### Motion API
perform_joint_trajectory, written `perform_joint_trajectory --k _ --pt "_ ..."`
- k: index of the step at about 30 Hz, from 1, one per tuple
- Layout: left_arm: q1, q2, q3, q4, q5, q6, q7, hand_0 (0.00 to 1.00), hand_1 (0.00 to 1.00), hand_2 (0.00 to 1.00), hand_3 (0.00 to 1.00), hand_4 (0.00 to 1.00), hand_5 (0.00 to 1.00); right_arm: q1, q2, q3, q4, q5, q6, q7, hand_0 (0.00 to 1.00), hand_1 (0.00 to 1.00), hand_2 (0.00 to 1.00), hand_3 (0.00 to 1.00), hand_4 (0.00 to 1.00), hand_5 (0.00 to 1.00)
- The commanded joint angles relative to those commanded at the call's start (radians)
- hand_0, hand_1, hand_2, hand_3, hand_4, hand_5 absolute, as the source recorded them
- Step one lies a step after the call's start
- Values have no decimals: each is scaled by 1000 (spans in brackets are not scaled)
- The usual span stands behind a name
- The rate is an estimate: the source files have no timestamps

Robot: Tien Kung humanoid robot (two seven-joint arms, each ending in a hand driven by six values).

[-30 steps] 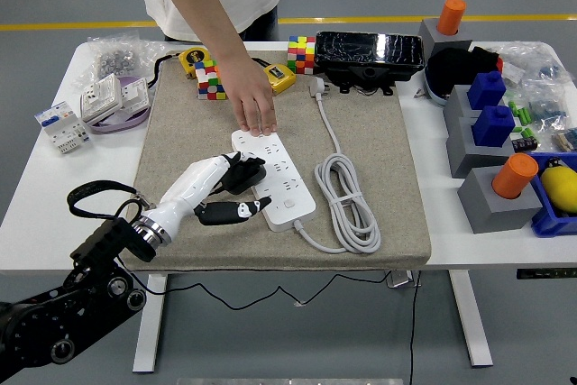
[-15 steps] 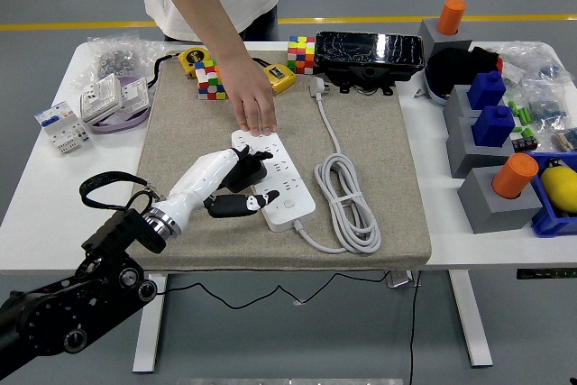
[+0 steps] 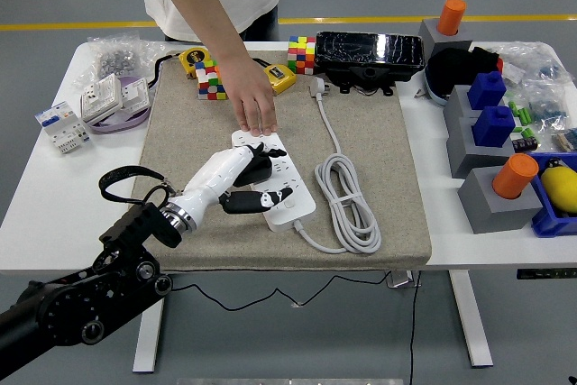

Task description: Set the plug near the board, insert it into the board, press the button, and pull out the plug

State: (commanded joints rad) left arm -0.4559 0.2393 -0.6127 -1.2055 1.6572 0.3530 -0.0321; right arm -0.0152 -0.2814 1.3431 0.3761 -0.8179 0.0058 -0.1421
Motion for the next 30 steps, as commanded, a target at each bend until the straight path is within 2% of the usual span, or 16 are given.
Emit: perform_joint_trajectory --k 4,12,13,16,18,19,20,24,25,30 --pt "6 9 -16 -30 -7 7 -12 767 793 776 773 793 479 -2 0 0 -1 -1 0 -1 529 629 600 537 879 406" --pt "15 33 -37 -132 -18 7 -16 768 793 777 768 796 476 -1 0 1 0 -1 0 0 529 629 599 537 878 405" --pt "17 35 -36 -151 -24 3 -15 737 736 723 763 797 477 -1 0 1 1 -2 0 0 529 629 599 535 877 406" --pt "20 41 -31 -190 -31 -11 -7 737 736 723 763 797 477 -1 0 0 0 -1 0 -1 529 629 599 535 877 406" --pt "22 49 -27 -228 -45 -46 17 737 736 723 763 797 477 -1 0 -1 0 -1 0 -1 529 629 599 535 877 406" --pt "23 53 -25 -245 -49 -67 33 275 311 385 694 796 400 -1 0 0 0 -1 0 -1 530 629 598 537 877 405" --pt "23 56 -24 -256 -50 -84 47 275 311 385 694 796 400 -2 -1 0 0 -2 0 -1 530 629 598 537 877 405" --pt "18 62 -17 -283 -33 -220 155 275 311 385 694 796 400 -4 -1 -2 -2 -1 1 -2 530 629 598 537 877 405" --pt "15 59 -14 -282 -28 -251 183 134 80 158 804 779 234 -4 -1 -2 -2 -1 1 -2 529 628 599 537 877 405" --pt "2 48 -7 -276 -16 -336 273 134 80 158 804 779 234 -1 -1 -3 0 0 1 -2 529 628 599 537 877 405"
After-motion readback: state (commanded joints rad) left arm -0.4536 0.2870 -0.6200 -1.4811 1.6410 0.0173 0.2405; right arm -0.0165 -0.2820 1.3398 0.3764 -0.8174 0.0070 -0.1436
